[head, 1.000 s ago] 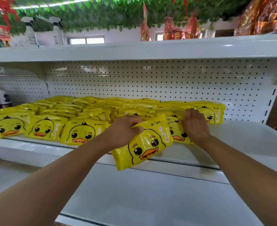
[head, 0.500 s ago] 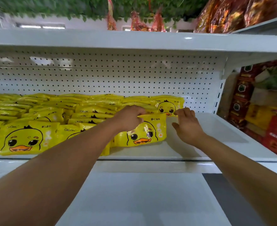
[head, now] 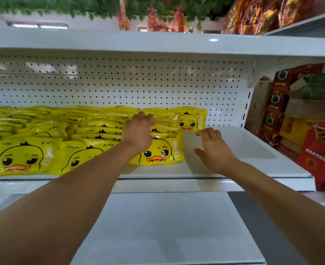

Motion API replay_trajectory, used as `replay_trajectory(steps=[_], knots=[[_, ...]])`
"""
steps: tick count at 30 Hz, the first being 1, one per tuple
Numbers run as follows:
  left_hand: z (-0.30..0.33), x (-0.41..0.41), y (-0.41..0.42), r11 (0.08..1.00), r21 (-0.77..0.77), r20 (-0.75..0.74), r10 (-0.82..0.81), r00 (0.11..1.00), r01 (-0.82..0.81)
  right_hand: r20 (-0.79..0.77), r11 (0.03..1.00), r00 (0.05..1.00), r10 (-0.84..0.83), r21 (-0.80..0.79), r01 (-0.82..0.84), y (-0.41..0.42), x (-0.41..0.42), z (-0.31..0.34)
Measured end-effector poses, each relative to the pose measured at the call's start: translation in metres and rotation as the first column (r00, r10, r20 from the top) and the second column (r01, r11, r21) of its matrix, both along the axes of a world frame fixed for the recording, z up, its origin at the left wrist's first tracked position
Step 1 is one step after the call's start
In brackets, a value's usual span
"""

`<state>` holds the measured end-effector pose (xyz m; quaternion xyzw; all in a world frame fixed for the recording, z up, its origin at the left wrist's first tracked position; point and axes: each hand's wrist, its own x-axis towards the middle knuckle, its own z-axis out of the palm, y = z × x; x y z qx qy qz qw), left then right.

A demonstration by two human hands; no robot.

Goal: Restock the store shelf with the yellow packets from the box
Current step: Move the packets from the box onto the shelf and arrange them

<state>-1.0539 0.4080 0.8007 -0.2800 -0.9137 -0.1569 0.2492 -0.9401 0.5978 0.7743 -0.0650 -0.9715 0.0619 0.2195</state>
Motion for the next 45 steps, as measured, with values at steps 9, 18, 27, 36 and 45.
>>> replay_trajectory(steps=[9, 18, 27, 36, 45], knots=[[0.011, 0.059, -0.039, 0.998, 0.015, 0.031, 0.061, 0.998, -0.062, 0.023, 0.990, 0.994, 0.109, 0.089, -0.111, -0.040, 0.046, 0.007], [-0.056, 0.149, -0.093, 0.993, -0.033, 0.218, 0.114, 0.969, -0.109, 0.108, 0.955, 0.953, 0.283, 0.055, -0.290, -0.093, 0.104, -0.038], [-0.178, 0.208, -0.152, 0.963, -0.200, 0.499, 0.260, 0.827, -0.182, 0.326, 0.915, 0.857, 0.399, -0.081, -0.395, -0.133, 0.142, -0.140], [-0.317, 0.235, -0.194, 0.949, -0.252, 0.733, 0.313, 0.604, -0.187, 0.580, 0.911, 0.703, 0.412, -0.237, -0.338, -0.152, 0.155, -0.270], [-0.458, 0.249, -0.203, 0.917, -0.394, 0.846, 0.387, 0.367, -0.058, 0.752, 0.946, 0.581, 0.313, -0.304, -0.115, -0.149, 0.173, -0.382]])
